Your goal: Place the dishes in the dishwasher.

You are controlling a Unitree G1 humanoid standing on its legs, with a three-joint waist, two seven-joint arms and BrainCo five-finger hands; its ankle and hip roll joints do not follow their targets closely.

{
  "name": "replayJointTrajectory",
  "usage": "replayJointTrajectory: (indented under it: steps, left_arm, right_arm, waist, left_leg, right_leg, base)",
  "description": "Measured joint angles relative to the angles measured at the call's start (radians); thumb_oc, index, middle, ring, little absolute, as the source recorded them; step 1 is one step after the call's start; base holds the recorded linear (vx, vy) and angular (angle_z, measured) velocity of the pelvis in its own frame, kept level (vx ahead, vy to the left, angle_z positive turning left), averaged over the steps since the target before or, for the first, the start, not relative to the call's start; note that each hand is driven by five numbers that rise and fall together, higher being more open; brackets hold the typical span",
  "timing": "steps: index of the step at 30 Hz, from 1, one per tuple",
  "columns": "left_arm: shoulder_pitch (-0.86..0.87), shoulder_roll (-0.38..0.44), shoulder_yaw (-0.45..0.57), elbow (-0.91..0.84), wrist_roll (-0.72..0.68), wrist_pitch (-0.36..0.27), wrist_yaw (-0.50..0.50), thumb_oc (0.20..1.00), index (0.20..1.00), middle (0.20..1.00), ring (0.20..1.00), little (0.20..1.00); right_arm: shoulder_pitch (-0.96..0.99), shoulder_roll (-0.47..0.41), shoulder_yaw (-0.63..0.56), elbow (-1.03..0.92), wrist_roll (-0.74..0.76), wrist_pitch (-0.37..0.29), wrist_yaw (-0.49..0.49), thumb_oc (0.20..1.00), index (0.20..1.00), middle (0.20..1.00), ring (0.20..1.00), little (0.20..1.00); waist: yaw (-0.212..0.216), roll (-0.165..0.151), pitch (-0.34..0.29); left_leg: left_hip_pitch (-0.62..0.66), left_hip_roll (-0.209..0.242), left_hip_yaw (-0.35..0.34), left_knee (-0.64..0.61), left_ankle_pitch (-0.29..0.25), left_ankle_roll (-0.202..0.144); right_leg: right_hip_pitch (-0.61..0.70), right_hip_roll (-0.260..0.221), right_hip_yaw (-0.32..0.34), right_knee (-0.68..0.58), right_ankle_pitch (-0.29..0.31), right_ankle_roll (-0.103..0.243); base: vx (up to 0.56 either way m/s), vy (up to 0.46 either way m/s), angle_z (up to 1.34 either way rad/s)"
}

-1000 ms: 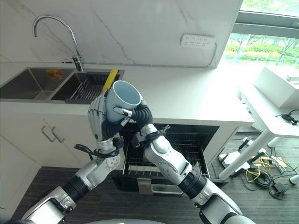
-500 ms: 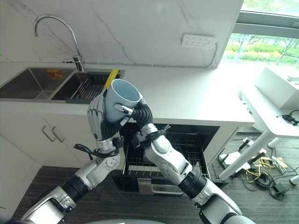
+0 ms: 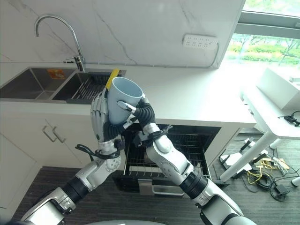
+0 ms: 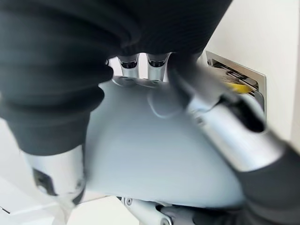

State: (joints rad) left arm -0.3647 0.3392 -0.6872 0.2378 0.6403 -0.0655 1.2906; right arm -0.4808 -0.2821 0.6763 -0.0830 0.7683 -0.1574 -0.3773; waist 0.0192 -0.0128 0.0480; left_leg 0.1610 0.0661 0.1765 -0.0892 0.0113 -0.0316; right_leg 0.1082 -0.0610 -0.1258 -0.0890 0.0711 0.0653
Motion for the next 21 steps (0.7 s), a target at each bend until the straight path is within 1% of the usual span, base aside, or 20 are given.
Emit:
replayJointTrajectory:
  steps: [4, 7, 10, 12, 14, 16, 21]
  left_arm:
    - [0.0, -0.006, -0.001, 0.003, 0.0, -0.006, -0.019, 1.0, 1.0, 1.0, 1.0, 1.0]
    - [0.0, 0.002, -0.026, 0.005, 0.01, -0.021, -0.042, 1.0, 1.0, 1.0, 1.0, 1.0]
    - [0.023, 0.002, -0.083, 0.008, 0.043, -0.03, -0.08, 1.0, 1.0, 1.0, 1.0, 1.0]
    - [0.035, 0.002, -0.097, 0.008, 0.049, -0.035, -0.083, 1.0, 1.0, 1.0, 1.0, 1.0]
    - [0.057, 0.011, -0.093, 0.009, 0.048, -0.033, -0.082, 1.0, 1.0, 1.0, 1.0, 1.0]
    - [0.068, 0.013, -0.085, 0.012, 0.048, -0.033, -0.076, 1.0, 1.0, 1.0, 1.0, 1.0]
    - [0.089, 0.026, -0.035, 0.012, 0.048, -0.038, -0.076, 1.0, 1.0, 1.0, 1.0, 1.0]
  right_arm:
    - [0.0, 0.0, 0.001, 0.0, -0.005, -0.017, -0.044, 0.2, 0.2, 0.2, 0.2, 0.2]
    - [0.0, 0.001, -0.024, 0.0, -0.013, -0.057, -0.103, 0.2, 0.2, 0.2, 0.2, 0.2]
    - [0.003, 0.018, -0.15, -0.01, -0.012, -0.126, -0.139, 0.2, 0.2, 0.2, 0.2, 0.2]
    - [0.014, 0.007, -0.194, -0.045, -0.011, -0.145, -0.143, 0.2, 0.2, 0.2, 0.2, 0.2]
    - [0.038, -0.018, -0.23, -0.09, -0.01, -0.166, -0.142, 0.2, 0.2, 0.2, 0.2, 0.2]
    - [0.056, -0.024, -0.256, -0.098, -0.008, -0.167, -0.141, 0.2, 0.2, 0.2, 0.2, 0.2]
    - [0.108, -0.023, -0.262, -0.097, -0.003, -0.183, -0.139, 0.2, 0.2, 0.2, 0.2, 0.2]
  waist:
    - [0.0, 0.0, 0.0]
    - [-0.004, 0.001, 0.0]
    - [-0.011, 0.003, 0.002]
    - [-0.015, 0.008, 0.003]
    - [-0.018, 0.013, 0.006]
    - [-0.019, 0.015, 0.006]
    - [-0.026, 0.013, 0.007]
  left_leg:
    - [0.0, 0.0, 0.0, 0.0, 0.0, 0.0]
    - [0.001, 0.001, 0.0, 0.0, 0.0, 0.0]
    - [0.0, 0.001, 0.0, 0.0, 0.0, 0.0]
    - [0.0, 0.002, 0.0, 0.0, 0.0, 0.0]
    - [-0.001, 0.002, 0.0, 0.0, 0.0, 0.0]
    - [-0.001, 0.003, -0.001, 0.0, 0.0, 0.0]
    - [-0.001, 0.004, -0.002, 0.0, 0.001, 0.0]
  right_leg:
    - [0.001, 0.0, -0.001, 0.0, 0.0, 0.0]
    - [0.007, 0.0, -0.002, 0.0, 0.0, 0.0]
    - [0.007, 0.0, -0.003, 0.0, 0.0, 0.0]
    - [0.008, 0.0, -0.004, 0.0, -0.001, 0.001]
    - [0.008, 0.0, -0.005, 0.0, -0.001, 0.0]
    - [0.009, 0.001, -0.006, 0.0, -0.002, 0.0]
    - [0.01, 0.0, -0.009, 0.0, -0.002, 0.0]
  base:
    - [0.0, 0.0, 0.0]
    - [0.0, 0.0, 0.0]
    - [0.0, 0.0, 0.0]
    - [-0.02, -0.003, 0.01]
    - [0.0, 0.0, 0.0]
    - [0.0, 0.0, 0.0]
    - [0.01, 0.001, 0.01]
